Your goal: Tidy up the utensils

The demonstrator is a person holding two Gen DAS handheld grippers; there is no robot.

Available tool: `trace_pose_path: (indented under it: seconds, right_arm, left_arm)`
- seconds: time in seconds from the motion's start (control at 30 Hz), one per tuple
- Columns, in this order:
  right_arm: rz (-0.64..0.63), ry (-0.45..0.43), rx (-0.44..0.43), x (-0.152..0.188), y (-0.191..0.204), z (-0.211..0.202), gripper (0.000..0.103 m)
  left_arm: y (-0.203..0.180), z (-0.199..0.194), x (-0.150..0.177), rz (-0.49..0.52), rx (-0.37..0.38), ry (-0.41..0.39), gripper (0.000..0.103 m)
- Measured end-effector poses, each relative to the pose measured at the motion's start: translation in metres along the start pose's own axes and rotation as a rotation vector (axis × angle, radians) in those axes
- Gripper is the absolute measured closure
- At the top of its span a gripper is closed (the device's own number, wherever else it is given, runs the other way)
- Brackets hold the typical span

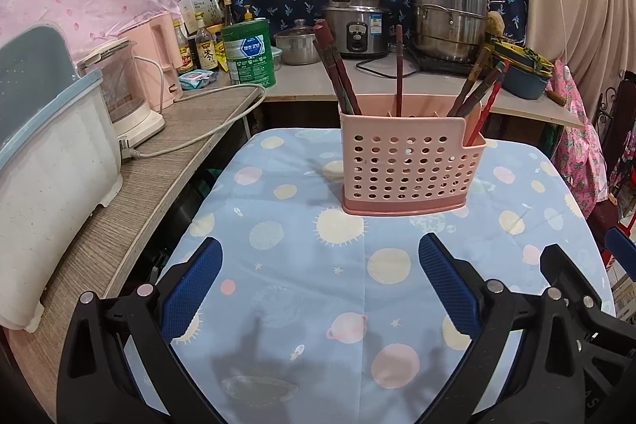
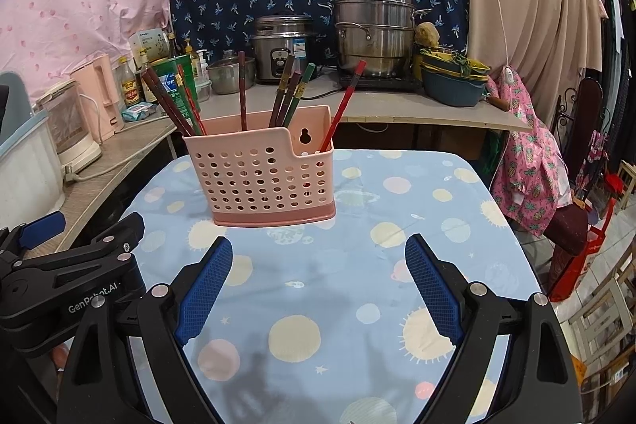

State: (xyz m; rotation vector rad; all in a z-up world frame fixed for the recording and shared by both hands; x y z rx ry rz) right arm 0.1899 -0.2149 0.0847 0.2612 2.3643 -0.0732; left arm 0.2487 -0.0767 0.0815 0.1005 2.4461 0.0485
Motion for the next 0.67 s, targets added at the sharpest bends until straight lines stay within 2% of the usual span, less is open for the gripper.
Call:
trace_pose_path:
  seconds: [0.37,0.5,0.67]
  right_arm:
    - [0.001,0.000,-0.001,-0.0002,-0.0003,-0.0006,0.018]
    - [-0.005,0.001,-0.002,-0.0015,0.0000,0.0006,0.018]
    - [-0.003,0.002,-0.007,-0.0024,-0.0003,0.0016,0.018]
  left_arm:
    - [0.0003,0.0016,-0.0012,0.001,0.002,0.001,0.009]
    - [0.0006,0.0018,-0.0017,-0.003,-0.018,-0.010,0.009]
    - [0.0017,0.0043,-0.0025,-0.012,0.002,0.006,0.009]
Point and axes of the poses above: each gripper's, at about its wrist camera, not at the fingertips, and z roughly the way its jaws point, y to its left, x to its underside, the point moved 1 cm from there along z, roughly the way its jaws point, and after that the axes turned 12 degrees about y, right-handed, at the moved point
